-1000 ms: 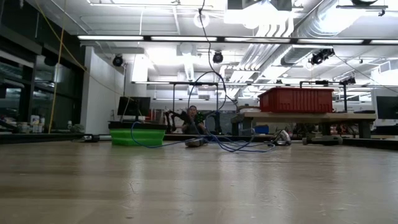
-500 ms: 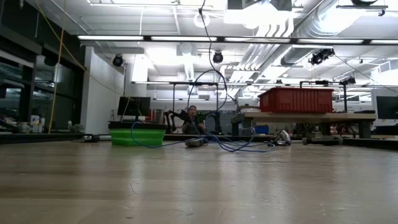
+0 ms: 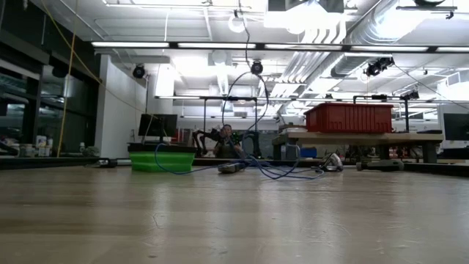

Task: Coil cords
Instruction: Coil the blue wire onto the spool

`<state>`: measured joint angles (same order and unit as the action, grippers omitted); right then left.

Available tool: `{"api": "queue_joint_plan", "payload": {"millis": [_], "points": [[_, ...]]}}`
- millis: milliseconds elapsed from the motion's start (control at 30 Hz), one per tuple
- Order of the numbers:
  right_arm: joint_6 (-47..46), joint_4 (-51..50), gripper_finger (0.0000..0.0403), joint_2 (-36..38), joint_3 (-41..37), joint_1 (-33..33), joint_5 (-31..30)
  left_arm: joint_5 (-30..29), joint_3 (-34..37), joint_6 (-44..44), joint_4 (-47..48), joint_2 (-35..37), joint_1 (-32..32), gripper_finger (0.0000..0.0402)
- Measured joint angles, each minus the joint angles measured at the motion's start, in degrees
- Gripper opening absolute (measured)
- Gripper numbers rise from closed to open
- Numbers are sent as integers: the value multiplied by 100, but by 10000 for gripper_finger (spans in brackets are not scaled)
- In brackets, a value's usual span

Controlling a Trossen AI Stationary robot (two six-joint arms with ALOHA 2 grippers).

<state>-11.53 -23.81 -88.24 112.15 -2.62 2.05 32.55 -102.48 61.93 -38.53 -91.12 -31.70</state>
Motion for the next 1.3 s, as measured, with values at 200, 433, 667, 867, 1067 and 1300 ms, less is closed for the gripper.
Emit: {"api": "queue_joint_plan", "payload": {"millis": [200,433,667,867,1067,1300], "points": [[14,-195,1,239,-5,35,210,131,-9,-223,959,181,-385,0],[148,-139,1,485,-1,-17,124,301,-7,-802,3008,420,-335,0],[387,-181,0,491,-6,-39,-108,302,-7,-825,2501,478,-214,0],[490,-159,1,390,-6,-124,-359,290,-7,-217,704,486,34,0],[450,-160,60,80,-6,-233,-521,222,-7,-356,103,484,264,0],[748,118,183,-468,-6,-232,-831,180,-7,-696,134,482,306,0]]}}
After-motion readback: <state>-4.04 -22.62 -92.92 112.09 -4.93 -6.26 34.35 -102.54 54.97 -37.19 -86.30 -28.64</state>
